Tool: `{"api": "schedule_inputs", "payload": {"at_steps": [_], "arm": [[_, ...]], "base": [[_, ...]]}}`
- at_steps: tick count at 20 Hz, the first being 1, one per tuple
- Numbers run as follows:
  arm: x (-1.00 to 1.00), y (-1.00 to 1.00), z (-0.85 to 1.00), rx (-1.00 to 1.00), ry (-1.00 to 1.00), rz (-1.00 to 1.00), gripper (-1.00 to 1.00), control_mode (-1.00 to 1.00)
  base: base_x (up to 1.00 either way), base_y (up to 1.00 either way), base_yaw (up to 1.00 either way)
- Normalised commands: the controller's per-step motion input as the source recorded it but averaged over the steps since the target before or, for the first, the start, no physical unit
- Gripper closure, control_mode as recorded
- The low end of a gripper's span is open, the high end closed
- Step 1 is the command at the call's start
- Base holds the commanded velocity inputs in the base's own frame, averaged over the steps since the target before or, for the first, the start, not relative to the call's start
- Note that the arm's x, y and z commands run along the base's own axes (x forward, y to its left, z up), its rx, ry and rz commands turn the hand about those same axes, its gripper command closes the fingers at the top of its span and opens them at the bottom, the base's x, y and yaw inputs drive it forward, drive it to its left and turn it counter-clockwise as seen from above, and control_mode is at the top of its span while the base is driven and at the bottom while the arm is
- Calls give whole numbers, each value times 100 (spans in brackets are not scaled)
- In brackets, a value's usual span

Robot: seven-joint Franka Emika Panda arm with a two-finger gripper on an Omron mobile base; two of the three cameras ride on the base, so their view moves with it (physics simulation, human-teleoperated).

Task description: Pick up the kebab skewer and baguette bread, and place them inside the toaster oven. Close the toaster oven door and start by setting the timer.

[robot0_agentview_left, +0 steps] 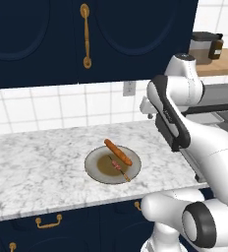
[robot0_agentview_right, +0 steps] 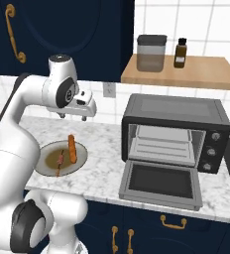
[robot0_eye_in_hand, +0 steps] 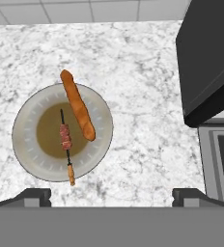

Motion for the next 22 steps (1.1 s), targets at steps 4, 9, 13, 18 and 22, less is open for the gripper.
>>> {"api": "schedule_inputs", "payload": {"at_steps": [4,9,13,18,22], "arm": [[-5,-17,-9,5,-2,-1,-100,-100],[-27,-37,-14,3,-23,22,-100,-100],[6,-95,-56,0,-4,42,-100,-100],[14,-100,-55,8,-1,37,-100,-100],[4,-92,-39,0,-22,0,-100,-100]], "base": [[0,0,0],[0,0,0],[0,0,0],[0,0,0],[0,0,0]]}}
